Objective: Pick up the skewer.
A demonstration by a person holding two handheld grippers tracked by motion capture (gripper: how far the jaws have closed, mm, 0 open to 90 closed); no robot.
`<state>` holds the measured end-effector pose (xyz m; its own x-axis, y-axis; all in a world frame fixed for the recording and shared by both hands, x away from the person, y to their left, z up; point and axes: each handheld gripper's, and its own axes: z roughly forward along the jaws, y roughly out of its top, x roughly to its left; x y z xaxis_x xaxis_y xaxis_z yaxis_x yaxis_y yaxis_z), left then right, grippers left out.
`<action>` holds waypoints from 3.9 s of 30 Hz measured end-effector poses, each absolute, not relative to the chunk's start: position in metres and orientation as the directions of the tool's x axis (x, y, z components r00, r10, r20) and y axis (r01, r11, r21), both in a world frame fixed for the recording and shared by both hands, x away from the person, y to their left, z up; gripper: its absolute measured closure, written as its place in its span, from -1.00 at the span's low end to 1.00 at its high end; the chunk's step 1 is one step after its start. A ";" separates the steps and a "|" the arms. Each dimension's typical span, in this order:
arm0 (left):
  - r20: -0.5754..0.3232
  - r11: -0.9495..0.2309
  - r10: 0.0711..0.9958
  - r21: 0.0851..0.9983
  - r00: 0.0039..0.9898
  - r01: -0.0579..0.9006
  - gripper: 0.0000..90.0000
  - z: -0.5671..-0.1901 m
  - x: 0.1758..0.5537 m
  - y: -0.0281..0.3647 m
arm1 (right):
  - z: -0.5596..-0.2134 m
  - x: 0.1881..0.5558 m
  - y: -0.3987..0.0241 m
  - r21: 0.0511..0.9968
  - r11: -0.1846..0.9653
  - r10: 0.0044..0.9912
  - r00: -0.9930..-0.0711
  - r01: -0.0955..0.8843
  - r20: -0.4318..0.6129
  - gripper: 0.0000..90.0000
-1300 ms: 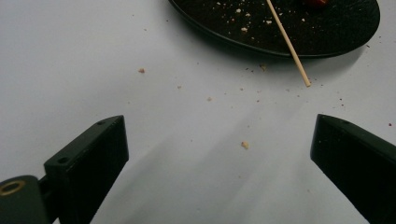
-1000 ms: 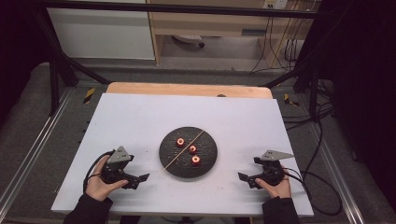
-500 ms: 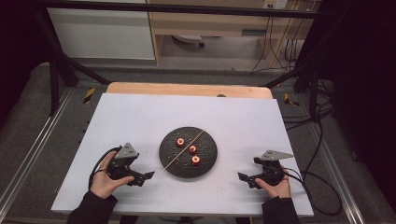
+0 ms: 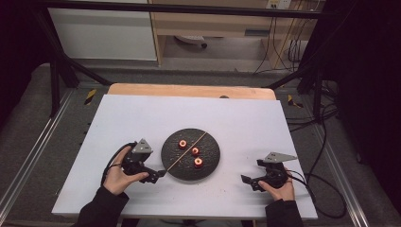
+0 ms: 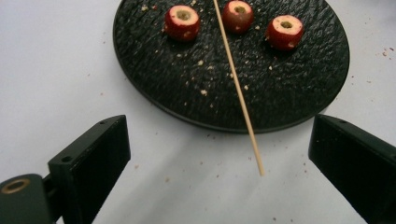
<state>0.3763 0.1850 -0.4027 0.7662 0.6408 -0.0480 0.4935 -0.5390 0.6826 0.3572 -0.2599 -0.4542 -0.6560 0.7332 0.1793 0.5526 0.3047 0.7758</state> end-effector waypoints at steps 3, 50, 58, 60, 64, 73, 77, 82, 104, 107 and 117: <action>-0.046 -0.548 0.638 0.675 0.769 0.495 -0.87 -0.401 0.380 0.177 | -0.454 0.357 -0.260 0.776 0.305 0.733 -0.656 0.552 0.179 -0.98; -0.022 -0.648 0.653 0.502 0.757 0.573 0.49 -0.414 0.409 0.119 | -0.454 0.357 -0.260 0.773 0.310 0.730 -0.659 0.553 0.179 -0.98; -0.015 -0.657 0.658 0.476 0.753 0.584 0.70 -0.415 0.410 0.115 | -0.454 0.357 -0.260 0.772 0.311 0.730 -0.659 0.554 0.180 -0.98; -0.011 -0.660 0.658 0.473 0.753 0.584 0.73 -0.415 0.410 0.114 | -0.454 0.357 -0.260 0.771 0.311 0.730 -0.659 0.556 0.181 -0.98; 0.001 -0.666 0.659 0.466 0.752 0.583 0.82 -0.414 0.410 0.112 | -0.454 0.357 -0.260 0.770 0.311 0.730 -0.659 0.557 0.182 -0.98; 0.023 -0.675 0.658 0.461 0.753 0.576 0.95 -0.414 0.408 0.109 | -0.454 0.357 -0.260 0.771 0.311 0.730 -0.659 0.556 0.181 -0.98; 0.023 -0.672 0.660 0.466 0.751 0.576 0.96 -0.414 0.408 0.110 | -0.454 0.357 -0.260 0.770 0.312 0.730 -0.659 0.556 0.181 -0.98; 0.019 -0.662 0.659 0.488 0.752 0.569 0.97 -0.412 0.406 0.112 | -0.454 0.357 -0.260 0.770 0.312 0.730 -0.659 0.557 0.181 -0.98; -0.026 -0.528 0.696 0.658 0.717 0.537 0.97 -0.403 0.380 0.154 | -0.455 0.357 -0.259 0.763 0.313 0.737 -0.651 0.566 0.181 -0.99; -0.032 -0.507 0.703 0.677 0.710 0.533 0.97 -0.403 0.376 0.160 | -0.455 0.357 -0.259 0.763 0.309 0.740 -0.647 0.569 0.183 -0.99; -0.040 -0.444 0.730 0.731 0.682 0.518 0.97 -0.409 0.359 0.187 | -0.453 0.357 -0.258 0.756 0.306 0.748 -0.637 0.579 0.185 -0.99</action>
<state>0.3594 0.1870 -0.4092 0.6821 0.7302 -0.0402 0.5183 -0.4439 0.7310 0.3574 -0.2577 -0.4529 -0.6373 0.7480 0.1855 0.5791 0.3060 0.7557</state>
